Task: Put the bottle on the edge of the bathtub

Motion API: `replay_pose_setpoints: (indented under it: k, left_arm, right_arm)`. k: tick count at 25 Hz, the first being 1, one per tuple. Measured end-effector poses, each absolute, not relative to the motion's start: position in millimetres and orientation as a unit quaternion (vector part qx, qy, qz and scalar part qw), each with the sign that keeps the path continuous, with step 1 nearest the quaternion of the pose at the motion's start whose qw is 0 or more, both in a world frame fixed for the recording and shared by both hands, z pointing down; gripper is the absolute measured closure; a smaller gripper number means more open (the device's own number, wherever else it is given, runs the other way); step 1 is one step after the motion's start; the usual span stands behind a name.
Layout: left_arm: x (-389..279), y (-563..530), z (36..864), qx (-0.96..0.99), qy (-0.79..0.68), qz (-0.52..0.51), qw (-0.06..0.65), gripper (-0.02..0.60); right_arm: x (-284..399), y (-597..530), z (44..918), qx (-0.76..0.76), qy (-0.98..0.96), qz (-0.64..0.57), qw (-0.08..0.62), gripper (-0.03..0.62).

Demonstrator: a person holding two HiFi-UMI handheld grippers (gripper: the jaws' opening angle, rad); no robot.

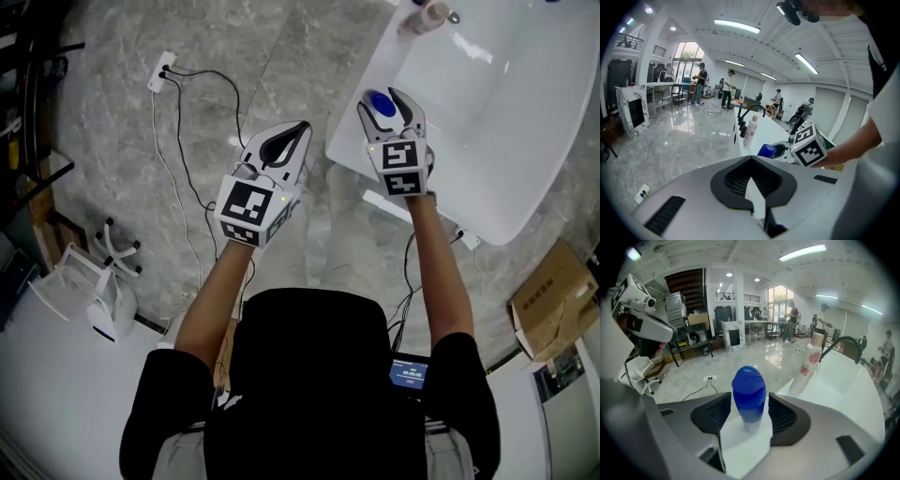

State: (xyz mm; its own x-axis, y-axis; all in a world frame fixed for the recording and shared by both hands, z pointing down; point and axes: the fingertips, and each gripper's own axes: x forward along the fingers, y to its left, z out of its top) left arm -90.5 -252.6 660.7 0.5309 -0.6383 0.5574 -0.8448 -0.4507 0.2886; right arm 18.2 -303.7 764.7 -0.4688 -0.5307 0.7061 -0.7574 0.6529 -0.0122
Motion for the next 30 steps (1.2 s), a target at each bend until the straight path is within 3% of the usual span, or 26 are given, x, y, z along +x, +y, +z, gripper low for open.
replay_pose_setpoints:
  k: [12,21,30]
  left_arm:
    - [-75,-252,599,0.855,-0.425,0.177,0.24,0.571]
    - [-76,-236,547,0.866,-0.415,0.178,0.214,0.571]
    - [-87,-218,473,0.885,-0.409,0.147,0.169,0.571]
  right_arm:
    - [32,-283,691,0.412,-0.836,0.185,0.311,0.348]
    - [40,-266,612,0.448,-0.83,0.221,0.249,0.509]
    - [36,-234,532,0.487,-0.819,0.209,0.22,0.563]
